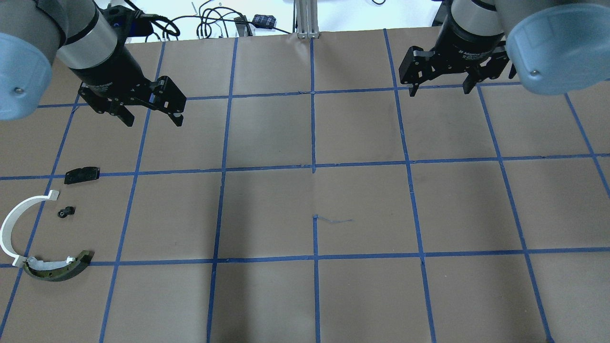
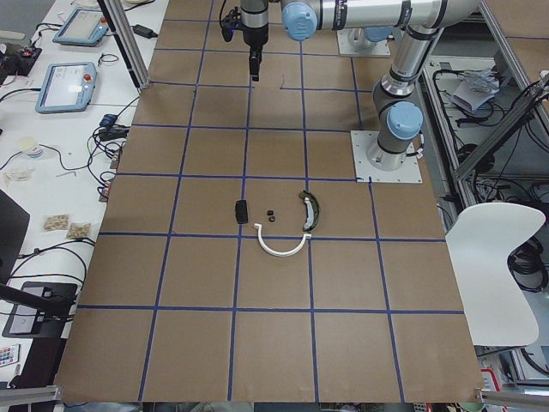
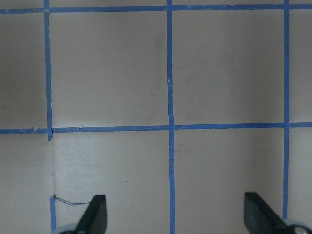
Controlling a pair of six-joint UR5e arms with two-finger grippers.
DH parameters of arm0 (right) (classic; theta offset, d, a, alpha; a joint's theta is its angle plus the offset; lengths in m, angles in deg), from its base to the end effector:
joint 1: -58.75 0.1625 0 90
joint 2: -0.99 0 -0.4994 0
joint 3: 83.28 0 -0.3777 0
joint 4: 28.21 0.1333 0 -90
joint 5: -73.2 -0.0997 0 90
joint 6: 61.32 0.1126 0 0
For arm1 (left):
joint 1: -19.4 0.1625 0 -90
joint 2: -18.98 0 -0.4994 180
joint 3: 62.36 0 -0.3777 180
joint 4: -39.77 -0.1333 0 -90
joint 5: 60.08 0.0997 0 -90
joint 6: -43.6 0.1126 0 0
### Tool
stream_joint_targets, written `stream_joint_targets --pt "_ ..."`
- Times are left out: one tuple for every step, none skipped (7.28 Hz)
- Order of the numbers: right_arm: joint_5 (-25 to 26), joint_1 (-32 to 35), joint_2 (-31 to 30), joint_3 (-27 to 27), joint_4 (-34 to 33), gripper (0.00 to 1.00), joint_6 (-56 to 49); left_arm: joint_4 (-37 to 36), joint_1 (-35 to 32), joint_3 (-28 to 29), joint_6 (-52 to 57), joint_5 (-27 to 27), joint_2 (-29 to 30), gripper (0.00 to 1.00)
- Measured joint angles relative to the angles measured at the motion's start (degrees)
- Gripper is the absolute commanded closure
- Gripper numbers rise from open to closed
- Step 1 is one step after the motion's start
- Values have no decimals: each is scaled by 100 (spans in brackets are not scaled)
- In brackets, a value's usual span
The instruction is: Place bearing gear from tray to pile
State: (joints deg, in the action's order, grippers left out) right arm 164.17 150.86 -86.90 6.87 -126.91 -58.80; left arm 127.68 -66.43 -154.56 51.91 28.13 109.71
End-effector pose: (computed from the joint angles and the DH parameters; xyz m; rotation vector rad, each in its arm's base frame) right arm 0.1500 -0.5023 0.5460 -0.0127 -3.1242 0.1767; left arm -0.1014 -0.4903 0.5286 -0.1119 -3.1069 -0.0174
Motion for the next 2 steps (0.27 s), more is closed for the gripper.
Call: stream_joint_targets --pt "0 0 0 1 0 0 0 12 -5 -6 -23 20 -9 0" --pt "0 0 0 2 0 0 -3 17 -9 -6 -43 29 -22 0"
